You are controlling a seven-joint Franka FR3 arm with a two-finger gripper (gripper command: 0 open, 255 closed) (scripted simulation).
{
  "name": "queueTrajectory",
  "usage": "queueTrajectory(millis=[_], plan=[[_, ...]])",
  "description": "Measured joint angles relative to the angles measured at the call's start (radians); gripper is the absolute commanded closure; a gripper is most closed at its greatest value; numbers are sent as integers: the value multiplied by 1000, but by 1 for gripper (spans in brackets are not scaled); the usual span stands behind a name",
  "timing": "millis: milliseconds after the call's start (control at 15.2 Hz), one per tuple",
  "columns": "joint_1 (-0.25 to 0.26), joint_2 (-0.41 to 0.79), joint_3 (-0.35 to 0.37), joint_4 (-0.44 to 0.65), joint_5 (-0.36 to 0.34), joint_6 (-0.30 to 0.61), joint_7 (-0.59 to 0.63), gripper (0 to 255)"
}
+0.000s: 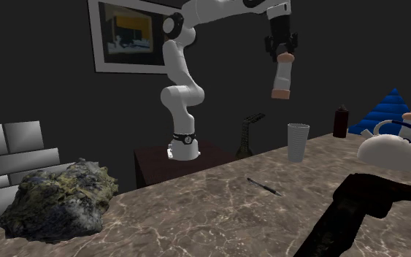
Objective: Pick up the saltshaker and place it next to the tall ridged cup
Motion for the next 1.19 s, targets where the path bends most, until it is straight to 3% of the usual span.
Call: queueTrajectory(millis=[330, 660, 1188], plan=[[29, 84, 104, 79, -17, 24, 135, 255], [61, 218, 212, 217, -77, 25, 286, 255], [70, 207, 225, 113, -70, 122, 296, 255]])
